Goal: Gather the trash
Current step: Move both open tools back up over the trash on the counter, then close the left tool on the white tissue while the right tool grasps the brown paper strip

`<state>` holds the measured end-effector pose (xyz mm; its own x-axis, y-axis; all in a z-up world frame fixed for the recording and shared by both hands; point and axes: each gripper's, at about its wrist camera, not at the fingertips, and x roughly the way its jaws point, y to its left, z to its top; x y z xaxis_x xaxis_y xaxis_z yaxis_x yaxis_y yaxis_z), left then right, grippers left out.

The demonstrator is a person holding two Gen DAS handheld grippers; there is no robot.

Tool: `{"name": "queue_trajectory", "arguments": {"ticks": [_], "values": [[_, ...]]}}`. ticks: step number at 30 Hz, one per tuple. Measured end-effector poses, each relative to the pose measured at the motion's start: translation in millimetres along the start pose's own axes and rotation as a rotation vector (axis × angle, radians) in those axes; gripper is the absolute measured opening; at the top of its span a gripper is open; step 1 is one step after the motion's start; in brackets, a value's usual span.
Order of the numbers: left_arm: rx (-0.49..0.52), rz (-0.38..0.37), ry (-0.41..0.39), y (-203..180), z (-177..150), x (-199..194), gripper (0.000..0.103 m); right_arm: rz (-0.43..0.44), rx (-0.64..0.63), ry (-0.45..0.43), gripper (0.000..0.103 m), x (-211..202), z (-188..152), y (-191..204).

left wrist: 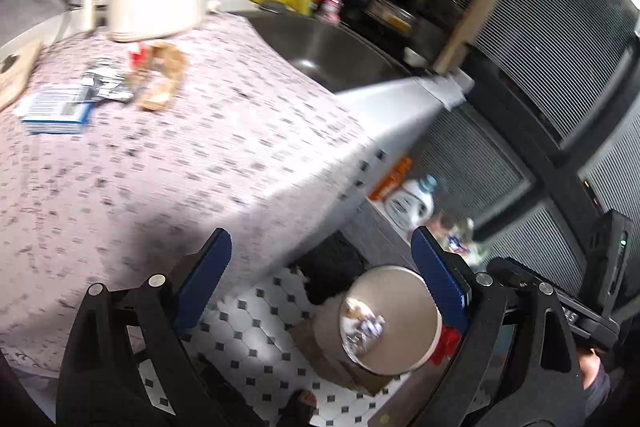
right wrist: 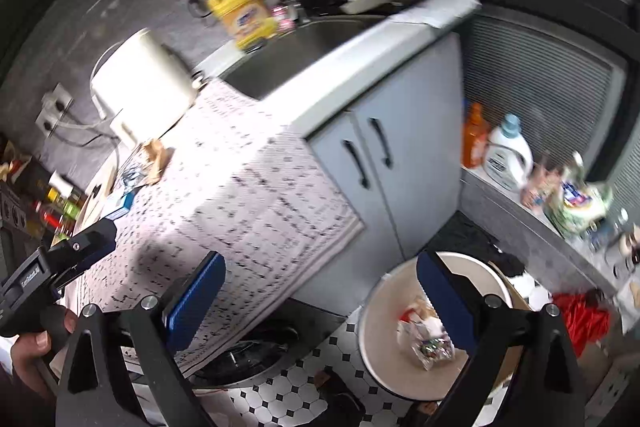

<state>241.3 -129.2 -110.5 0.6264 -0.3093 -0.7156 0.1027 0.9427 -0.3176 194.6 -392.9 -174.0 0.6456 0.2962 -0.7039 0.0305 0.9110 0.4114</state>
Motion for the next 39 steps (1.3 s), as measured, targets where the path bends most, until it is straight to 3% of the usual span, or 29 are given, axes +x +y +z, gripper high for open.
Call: {"name": "queue_trajectory", "arguments": {"ticks": [13,24,31,39], "values": [[-0.157,0.088,-0.125,130.6,35.4,-38.0,0.090,0.071,-0.142,0.053,0.092,61.8,27.3,128.2],[-0.216,0.106,-0.163,228.6,60.9,-40.6,0.090,0.088,-0.179,0.108,0.079,131.8,34.4,220.3],[-0.266,0.146,-0.159,293.8,72.2,-34.1,0.084,0.067,-0.174,0.131,0.071,166.9,36.5,261.5],[-0.329,0.136,-0.157,334.2,85.4,-21.7,0.076,0.042,-0.193,0.163,0.065,185.5,41.4,286.2]]}}
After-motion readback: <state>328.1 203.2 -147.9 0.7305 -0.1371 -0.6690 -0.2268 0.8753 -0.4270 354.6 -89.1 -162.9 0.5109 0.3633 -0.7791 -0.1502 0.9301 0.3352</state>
